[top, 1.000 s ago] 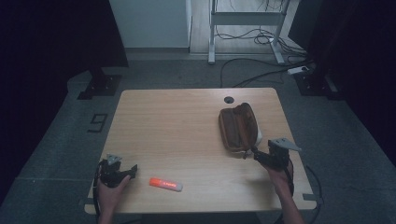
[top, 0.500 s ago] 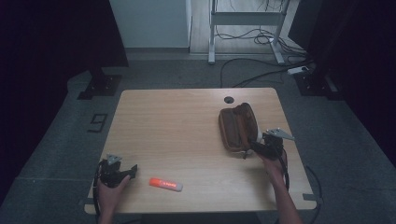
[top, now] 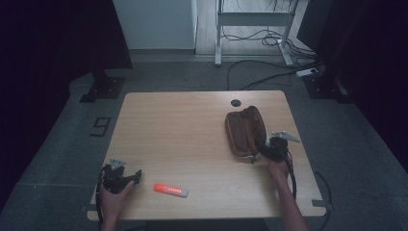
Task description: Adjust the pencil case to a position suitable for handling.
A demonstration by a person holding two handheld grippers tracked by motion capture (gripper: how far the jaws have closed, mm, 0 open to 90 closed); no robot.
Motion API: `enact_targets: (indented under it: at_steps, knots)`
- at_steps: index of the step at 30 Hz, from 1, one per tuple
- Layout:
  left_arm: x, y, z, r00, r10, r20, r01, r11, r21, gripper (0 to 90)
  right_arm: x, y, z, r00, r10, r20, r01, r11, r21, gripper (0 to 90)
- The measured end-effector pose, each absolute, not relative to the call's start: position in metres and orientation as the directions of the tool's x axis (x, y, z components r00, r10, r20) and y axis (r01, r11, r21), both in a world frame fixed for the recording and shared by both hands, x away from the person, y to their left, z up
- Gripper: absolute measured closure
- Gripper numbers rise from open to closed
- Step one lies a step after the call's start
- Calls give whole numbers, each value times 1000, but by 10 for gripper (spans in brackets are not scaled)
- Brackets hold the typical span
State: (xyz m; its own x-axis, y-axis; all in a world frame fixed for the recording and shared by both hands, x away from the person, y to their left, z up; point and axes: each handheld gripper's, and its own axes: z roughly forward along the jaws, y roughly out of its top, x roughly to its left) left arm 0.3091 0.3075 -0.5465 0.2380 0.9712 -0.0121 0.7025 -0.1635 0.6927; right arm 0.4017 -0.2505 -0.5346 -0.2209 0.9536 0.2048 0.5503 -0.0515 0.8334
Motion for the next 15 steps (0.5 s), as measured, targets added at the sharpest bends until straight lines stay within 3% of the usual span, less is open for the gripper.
enact_targets:
  at_steps: [4, 7, 15]
  knots:
    - [309, 308, -546, 239, 971, -12, 703, -165, 692, 154, 403, -251, -537, -221, 950, 219, 560, -60, 826, 647]
    - [309, 308, -546, 239, 971, -11, 703, -165, 692, 153, 403, -252, -537, -205, 955, 213, 560, -63, 826, 709]
    - [309, 308, -546, 239, 971, -11, 703, -165, 692, 154, 403, -257, -538, -172, 960, 219, 560, -87, 824, 806]
